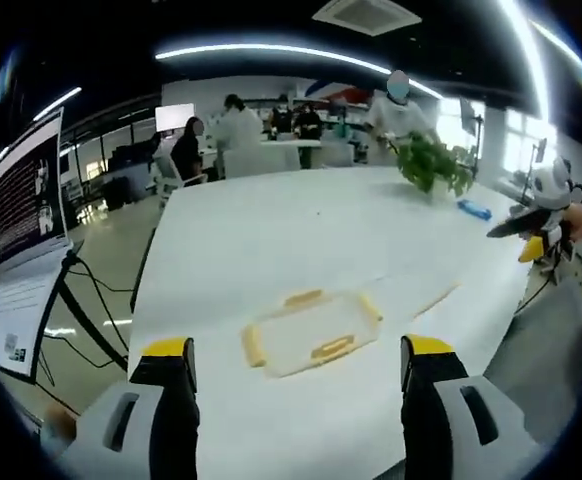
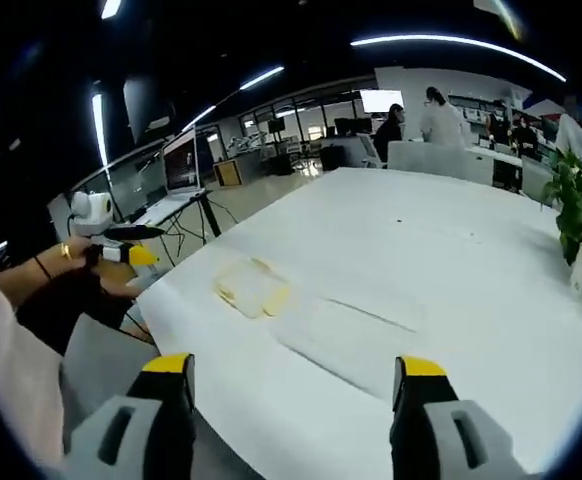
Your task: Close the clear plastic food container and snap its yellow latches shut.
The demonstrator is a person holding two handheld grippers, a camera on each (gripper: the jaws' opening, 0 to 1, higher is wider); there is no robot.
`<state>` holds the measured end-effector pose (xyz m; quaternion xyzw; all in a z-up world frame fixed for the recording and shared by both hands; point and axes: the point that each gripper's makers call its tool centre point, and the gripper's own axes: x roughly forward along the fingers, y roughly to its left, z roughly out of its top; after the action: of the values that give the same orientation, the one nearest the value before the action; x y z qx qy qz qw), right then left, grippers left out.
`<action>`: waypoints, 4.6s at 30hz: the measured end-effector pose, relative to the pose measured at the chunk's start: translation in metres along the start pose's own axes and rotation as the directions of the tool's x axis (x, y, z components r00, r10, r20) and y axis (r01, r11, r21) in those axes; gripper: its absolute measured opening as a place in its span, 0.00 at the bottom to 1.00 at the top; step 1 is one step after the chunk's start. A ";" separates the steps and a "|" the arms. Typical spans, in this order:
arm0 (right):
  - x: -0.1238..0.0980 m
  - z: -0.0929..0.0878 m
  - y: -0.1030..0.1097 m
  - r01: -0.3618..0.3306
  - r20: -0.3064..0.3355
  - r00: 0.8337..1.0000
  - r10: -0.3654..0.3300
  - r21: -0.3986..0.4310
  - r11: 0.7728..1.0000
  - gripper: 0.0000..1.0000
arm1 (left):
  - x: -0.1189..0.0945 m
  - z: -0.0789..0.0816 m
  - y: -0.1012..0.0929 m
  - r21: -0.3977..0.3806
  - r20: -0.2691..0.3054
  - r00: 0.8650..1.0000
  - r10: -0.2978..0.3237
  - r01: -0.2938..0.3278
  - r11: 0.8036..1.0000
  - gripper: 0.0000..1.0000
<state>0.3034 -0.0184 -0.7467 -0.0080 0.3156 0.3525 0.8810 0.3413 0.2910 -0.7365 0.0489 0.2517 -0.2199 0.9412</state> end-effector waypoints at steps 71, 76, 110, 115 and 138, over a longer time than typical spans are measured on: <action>0.236 -0.027 0.035 -0.461 -0.621 0.781 0.063 -0.506 0.729 0.69 | 0.139 -0.093 0.030 0.322 -0.537 0.801 -0.265 0.485 0.813 0.71; 0.237 -0.026 0.035 -0.473 -0.619 0.782 0.075 -0.511 0.717 0.67 | 0.136 -0.095 0.026 0.303 -0.533 0.793 -0.295 0.505 0.808 0.65; 0.232 -0.022 0.024 -0.572 -0.672 0.736 0.081 -0.554 0.604 0.37 | 0.128 -0.101 0.036 0.444 -0.740 0.622 -0.256 0.738 0.509 0.54; 0.232 -0.022 0.023 -0.579 -0.678 0.731 0.079 -0.556 0.596 0.37 | 0.128 -0.101 0.040 0.458 -0.773 0.593 -0.225 0.767 0.450 0.38; 0.227 -0.027 0.030 -0.564 -0.695 0.718 0.048 -0.541 0.624 0.36 | 0.118 -0.100 0.039 0.445 -0.796 0.583 -0.163 0.746 0.494 0.37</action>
<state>0.3956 0.1375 -0.8895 -0.4116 0.4168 0.5779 0.5682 0.4046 0.3008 -0.8827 0.4317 0.4554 -0.5310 0.5694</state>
